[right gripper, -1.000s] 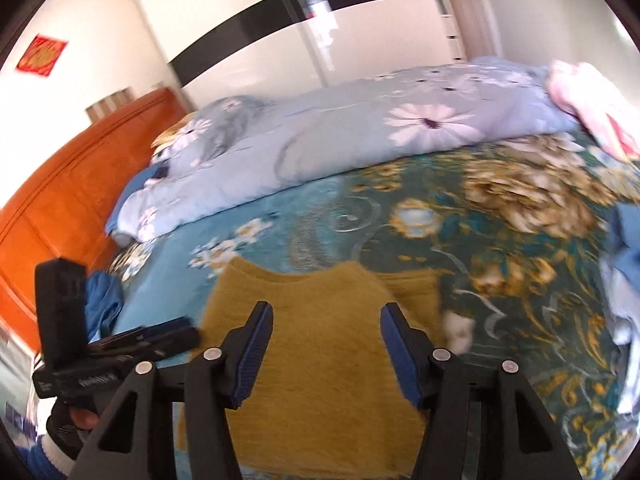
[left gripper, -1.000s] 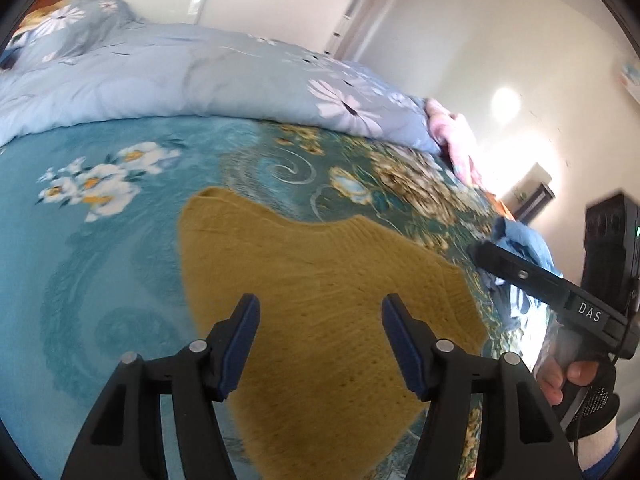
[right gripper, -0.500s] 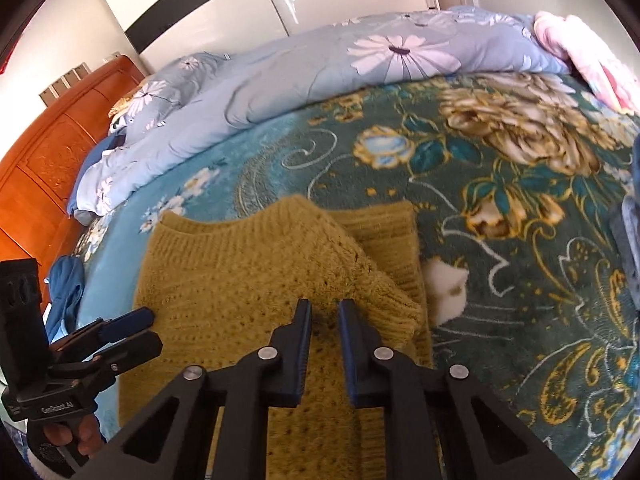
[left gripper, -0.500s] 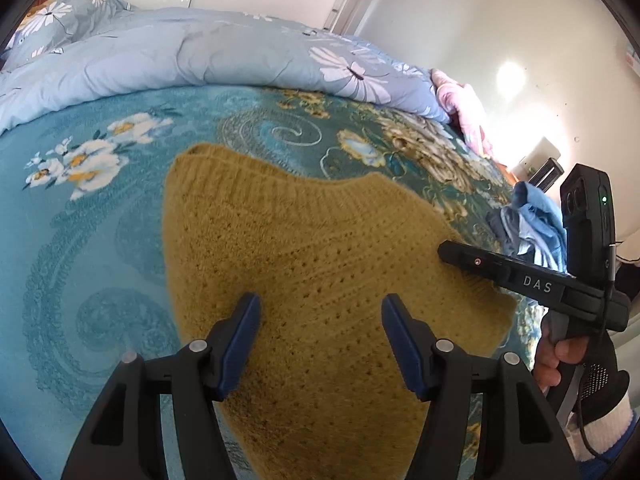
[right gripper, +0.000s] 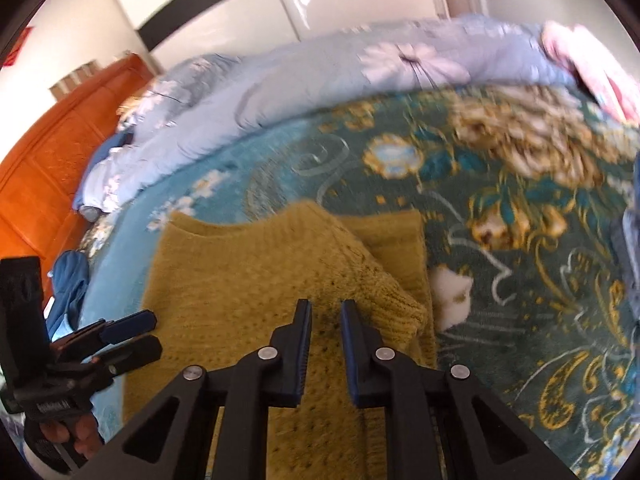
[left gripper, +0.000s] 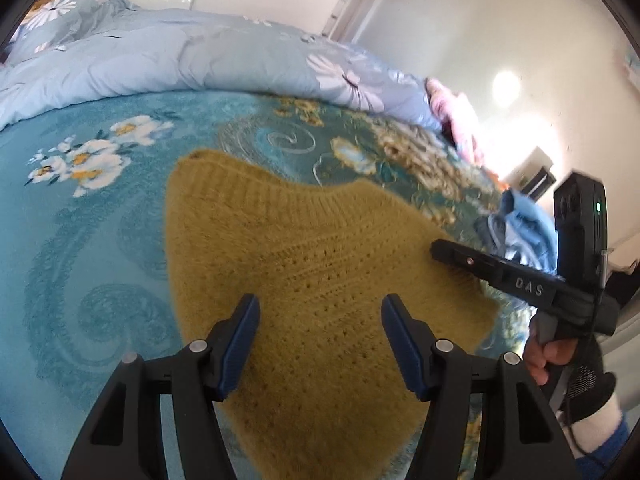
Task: Fold clothes
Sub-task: 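Release the right gripper and hold both grippers above the folded vest, then close the right gripper on one vest edge while the left gripper grasps the other edge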
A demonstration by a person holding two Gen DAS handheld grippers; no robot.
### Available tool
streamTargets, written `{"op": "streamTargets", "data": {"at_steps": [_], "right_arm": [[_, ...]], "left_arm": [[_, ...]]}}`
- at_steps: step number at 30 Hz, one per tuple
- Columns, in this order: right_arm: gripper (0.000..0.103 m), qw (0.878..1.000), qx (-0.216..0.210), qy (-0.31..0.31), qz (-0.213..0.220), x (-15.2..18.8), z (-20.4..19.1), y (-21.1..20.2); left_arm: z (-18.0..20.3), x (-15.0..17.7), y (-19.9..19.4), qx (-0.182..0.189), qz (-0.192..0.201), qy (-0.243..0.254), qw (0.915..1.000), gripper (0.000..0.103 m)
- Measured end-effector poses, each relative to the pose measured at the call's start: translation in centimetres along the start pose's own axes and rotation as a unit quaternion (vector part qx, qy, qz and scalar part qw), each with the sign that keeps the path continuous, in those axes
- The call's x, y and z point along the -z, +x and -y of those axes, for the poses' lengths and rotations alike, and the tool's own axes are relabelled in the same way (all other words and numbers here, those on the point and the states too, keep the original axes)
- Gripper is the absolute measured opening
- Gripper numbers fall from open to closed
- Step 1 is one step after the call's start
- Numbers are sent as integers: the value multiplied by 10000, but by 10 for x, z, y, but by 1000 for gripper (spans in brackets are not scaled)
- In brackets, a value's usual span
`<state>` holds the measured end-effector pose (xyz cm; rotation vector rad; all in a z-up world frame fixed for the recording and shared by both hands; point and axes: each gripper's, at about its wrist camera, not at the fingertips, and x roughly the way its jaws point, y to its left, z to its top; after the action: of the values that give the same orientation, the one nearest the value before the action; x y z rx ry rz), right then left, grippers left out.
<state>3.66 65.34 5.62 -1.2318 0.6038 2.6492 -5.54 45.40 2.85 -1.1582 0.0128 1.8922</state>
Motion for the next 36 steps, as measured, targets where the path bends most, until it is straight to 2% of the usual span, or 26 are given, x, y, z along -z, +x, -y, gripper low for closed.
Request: {"op": "streamTargets", "data": {"at_steps": [2, 4, 6, 7, 11, 13, 18, 21, 22, 23, 24, 36], "right_arm": [[19, 9998, -26, -78, 165, 2, -1, -13], [31, 9996, 18, -95, 269, 5, 1, -22], [76, 9993, 104, -18, 357, 10, 9, -28], [81, 9991, 131, 49, 412, 14, 14, -31], [87, 9976, 13, 602, 343, 26, 43, -30], [90, 9959, -109, 856, 257, 31, 55, -27], [98, 9923, -380, 1169, 142, 38, 69, -17], [102, 9918, -494, 1174, 74, 39, 70, -11], [103, 9919, -530, 1153, 38, 39, 69, -8], [103, 9919, -569, 1132, 2, 39, 68, -5], [103, 9921, -598, 1101, -33, 39, 67, -3], [103, 9923, -813, 893, -264, 36, 63, 20]], "left_arm": [[-6, 0, -10, -19, 72, -85, 9999, 65], [-16, 2, -17, -48, 78, -237, 9997, 66], [-26, 6, -19, -122, 71, -428, 9990, 74], [-34, 10, -19, -165, 74, -576, 9982, 81], [-52, 20, -12, -184, -10, -991, 9949, 89], [-56, 25, -9, -47, -41, -1150, 9933, 90], [-53, 25, 3, 171, -160, -1174, 9928, 91], [-55, 25, 10, 288, -227, -1290, 9910, 91], [-56, 24, 13, 295, -236, -1322, 9905, 94], [-56, 24, 15, 303, -245, -1336, 9903, 102], [-56, 24, 17, 315, -246, -1340, 9902, 103], [-54, 28, 32, 355, -401, -1349, 9894, 103]]}}
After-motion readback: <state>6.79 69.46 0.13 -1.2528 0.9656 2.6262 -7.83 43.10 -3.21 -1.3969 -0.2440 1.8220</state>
